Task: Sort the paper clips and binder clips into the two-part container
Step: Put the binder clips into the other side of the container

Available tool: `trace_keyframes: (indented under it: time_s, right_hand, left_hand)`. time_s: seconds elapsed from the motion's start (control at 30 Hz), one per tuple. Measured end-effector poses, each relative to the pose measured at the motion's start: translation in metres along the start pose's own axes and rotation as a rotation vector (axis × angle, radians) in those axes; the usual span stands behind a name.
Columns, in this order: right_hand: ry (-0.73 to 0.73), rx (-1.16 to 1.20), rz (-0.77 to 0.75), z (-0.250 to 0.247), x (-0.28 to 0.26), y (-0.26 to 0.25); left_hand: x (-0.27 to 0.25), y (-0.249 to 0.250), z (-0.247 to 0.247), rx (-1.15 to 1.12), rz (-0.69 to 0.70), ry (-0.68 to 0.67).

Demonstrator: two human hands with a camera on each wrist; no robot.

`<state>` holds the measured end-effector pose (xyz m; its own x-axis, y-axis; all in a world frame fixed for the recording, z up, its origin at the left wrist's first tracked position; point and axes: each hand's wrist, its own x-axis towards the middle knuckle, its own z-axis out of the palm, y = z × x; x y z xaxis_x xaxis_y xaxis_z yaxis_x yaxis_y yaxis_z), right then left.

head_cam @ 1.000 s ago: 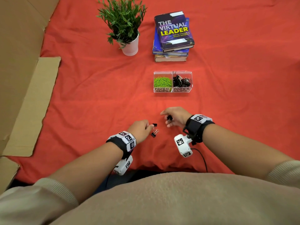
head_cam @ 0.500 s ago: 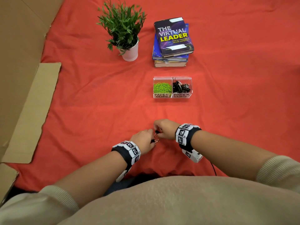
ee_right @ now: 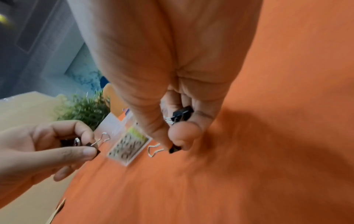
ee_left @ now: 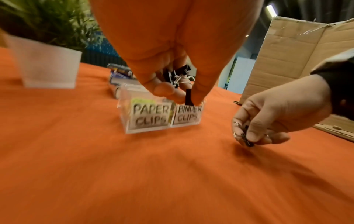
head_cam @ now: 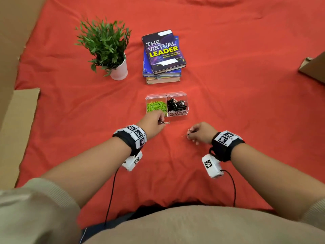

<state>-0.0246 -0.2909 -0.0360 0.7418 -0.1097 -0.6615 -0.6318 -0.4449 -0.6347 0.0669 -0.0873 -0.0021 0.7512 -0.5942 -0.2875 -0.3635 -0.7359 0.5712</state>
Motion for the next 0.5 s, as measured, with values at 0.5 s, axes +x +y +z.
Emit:
trace_keyframes:
  time_s: [0.5]
  right_hand:
    - [0.339,-0.353,-0.237,-0.052,0.047,-0.107]
  left_hand:
    - [0.081,0.033,-0.005,0.093,0.029,0.020]
